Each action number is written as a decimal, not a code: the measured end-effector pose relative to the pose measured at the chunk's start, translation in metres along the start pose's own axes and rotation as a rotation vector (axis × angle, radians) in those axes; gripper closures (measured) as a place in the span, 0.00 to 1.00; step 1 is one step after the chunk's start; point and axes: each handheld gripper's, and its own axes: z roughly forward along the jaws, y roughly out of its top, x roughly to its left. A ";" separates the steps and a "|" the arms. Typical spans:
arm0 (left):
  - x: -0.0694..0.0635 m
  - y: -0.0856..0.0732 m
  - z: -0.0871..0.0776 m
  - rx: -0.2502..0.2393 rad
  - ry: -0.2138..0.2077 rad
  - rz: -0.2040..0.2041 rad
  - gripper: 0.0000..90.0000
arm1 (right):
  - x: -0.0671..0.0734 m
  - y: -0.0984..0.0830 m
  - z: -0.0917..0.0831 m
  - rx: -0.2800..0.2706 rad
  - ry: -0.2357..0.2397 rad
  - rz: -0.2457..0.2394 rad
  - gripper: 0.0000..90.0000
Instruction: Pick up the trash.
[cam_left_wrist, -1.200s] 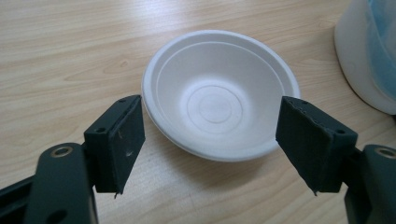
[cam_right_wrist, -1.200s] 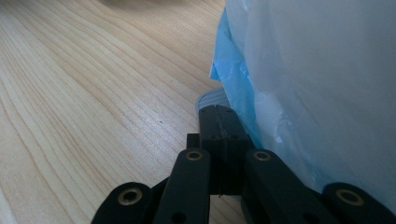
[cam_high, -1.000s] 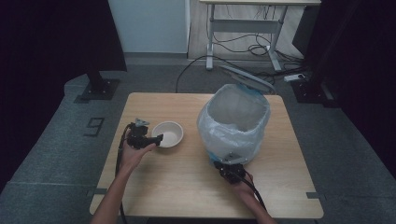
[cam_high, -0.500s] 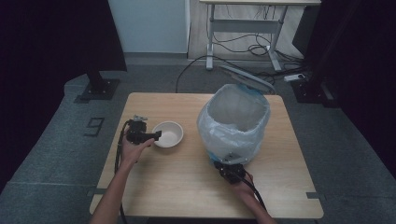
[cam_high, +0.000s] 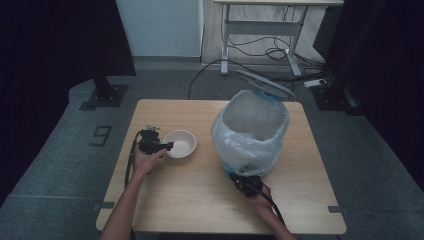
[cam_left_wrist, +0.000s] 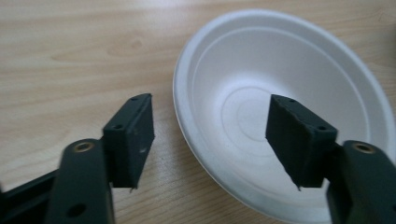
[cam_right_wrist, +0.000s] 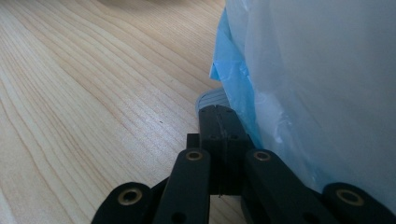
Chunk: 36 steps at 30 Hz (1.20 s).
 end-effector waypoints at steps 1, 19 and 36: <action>0.001 -0.001 0.002 0.005 -0.006 -0.006 0.40 | 0.000 0.000 0.000 0.000 0.001 0.000 1.00; 0.003 -0.018 -0.005 -0.076 -0.122 -0.033 0.90 | -0.001 0.000 0.000 0.000 0.012 0.000 1.00; 0.006 -0.021 -0.050 -0.227 -0.160 -0.015 0.93 | -0.001 0.000 0.000 0.000 0.008 -0.012 1.00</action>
